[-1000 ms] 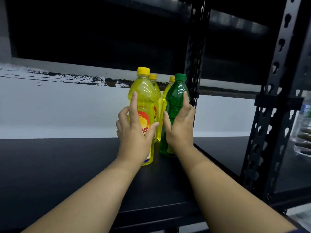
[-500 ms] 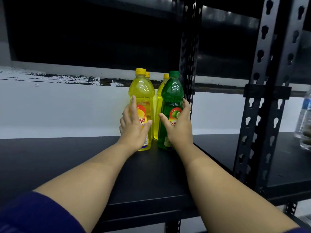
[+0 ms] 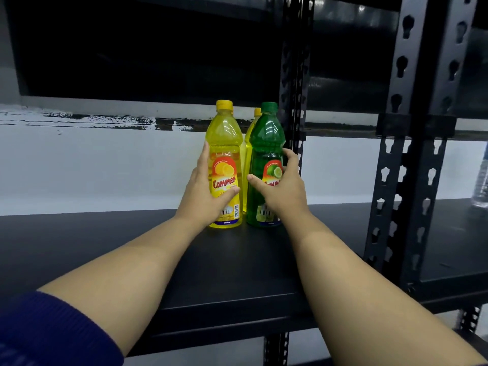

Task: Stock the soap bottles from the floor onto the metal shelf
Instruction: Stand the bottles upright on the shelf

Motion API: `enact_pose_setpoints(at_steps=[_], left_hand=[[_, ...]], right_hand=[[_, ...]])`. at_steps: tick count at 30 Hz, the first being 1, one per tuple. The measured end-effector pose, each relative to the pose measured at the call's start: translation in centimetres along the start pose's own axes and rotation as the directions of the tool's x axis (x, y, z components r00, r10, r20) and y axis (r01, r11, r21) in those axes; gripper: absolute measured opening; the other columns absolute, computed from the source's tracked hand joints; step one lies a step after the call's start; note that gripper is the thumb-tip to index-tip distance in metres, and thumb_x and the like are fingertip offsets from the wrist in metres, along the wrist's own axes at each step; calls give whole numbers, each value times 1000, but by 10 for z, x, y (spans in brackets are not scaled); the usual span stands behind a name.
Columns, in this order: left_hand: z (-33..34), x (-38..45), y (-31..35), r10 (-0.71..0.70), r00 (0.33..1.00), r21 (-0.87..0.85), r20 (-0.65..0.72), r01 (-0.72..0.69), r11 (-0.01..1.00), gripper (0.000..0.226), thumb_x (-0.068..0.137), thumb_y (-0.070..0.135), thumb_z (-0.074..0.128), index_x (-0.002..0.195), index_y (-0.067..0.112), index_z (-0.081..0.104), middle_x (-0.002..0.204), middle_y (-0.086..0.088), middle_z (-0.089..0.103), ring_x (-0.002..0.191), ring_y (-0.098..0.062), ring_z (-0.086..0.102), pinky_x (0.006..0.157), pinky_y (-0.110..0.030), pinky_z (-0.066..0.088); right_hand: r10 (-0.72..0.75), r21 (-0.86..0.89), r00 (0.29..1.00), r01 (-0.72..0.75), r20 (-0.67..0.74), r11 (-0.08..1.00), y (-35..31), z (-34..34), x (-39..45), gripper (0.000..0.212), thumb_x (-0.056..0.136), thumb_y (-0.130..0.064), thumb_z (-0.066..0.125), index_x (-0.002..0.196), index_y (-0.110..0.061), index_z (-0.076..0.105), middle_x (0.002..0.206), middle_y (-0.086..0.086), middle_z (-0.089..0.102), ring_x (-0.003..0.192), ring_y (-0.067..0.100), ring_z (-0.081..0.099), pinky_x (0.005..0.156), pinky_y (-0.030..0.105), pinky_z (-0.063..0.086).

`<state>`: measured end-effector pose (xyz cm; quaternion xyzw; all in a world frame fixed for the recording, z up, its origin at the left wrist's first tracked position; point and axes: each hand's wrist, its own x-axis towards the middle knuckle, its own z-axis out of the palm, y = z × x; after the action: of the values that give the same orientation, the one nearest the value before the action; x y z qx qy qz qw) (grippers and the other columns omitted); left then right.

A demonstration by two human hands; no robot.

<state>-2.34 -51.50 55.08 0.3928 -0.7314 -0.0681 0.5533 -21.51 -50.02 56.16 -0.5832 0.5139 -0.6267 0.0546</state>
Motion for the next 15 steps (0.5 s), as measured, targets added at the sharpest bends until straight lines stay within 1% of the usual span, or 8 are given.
enact_pose_setpoints(at_steps=[3, 6, 9, 11, 13, 15], left_hand=[[5, -1, 5, -10, 1000, 24, 28, 10, 1000, 117, 89, 38, 79, 160, 48, -13, 158, 1, 42, 137, -22, 52, 107, -48, 52], [9, 0, 9, -16, 998, 41, 59, 14, 999, 120, 90, 37, 78, 159, 48, -20, 157, 0, 43, 136, -22, 53, 107, -45, 52], [6, 0, 8, -25, 995, 22, 95, 23, 999, 118, 92, 35, 76, 159, 45, -21, 159, 2, 42, 134, -19, 54, 102, -35, 50], [5, 0, 9, -24, 995, 21, 98, 22, 1000, 118, 92, 34, 76, 160, 44, -21, 159, 3, 41, 133, -19, 54, 98, -31, 48], [5, 0, 9, -28, 994, 22, 104, 25, 999, 117, 93, 33, 75, 160, 43, -21, 159, 2, 42, 133, -20, 55, 97, -33, 49], [5, 0, 9, -30, 993, 15, 116, 28, 999, 117, 93, 32, 75, 160, 43, -20, 159, 3, 42, 133, -20, 55, 100, -36, 50]], right_hand=[[61, -3, 996, -61, 71, 998, -1, 2, 1, 101, 85, -47, 84, 161, -30, 19, 152, 6, 52, 136, 29, 53, 107, 44, 48], [78, -4, 991, -78, 108, 997, -3, 5, 2, 102, 89, -44, 81, 164, -29, 13, 153, 7, 50, 137, 30, 52, 108, 44, 45], [97, 0, 988, -97, 116, 995, -4, 4, 3, 103, 89, -41, 81, 164, -29, 12, 155, 7, 48, 138, 30, 51, 109, 44, 45], [102, 6, 987, -104, 122, 995, -5, 3, 3, 102, 90, -39, 81, 164, -29, 11, 155, 6, 48, 138, 29, 51, 105, 40, 45], [99, 1, 987, -100, 131, 995, -3, 3, 4, 101, 92, -38, 79, 165, -30, 10, 154, 6, 49, 137, 29, 51, 99, 35, 43], [92, -13, 987, -91, 132, 996, -4, 3, 4, 102, 92, -38, 79, 166, -31, 8, 155, 6, 49, 138, 30, 51, 102, 38, 44]])
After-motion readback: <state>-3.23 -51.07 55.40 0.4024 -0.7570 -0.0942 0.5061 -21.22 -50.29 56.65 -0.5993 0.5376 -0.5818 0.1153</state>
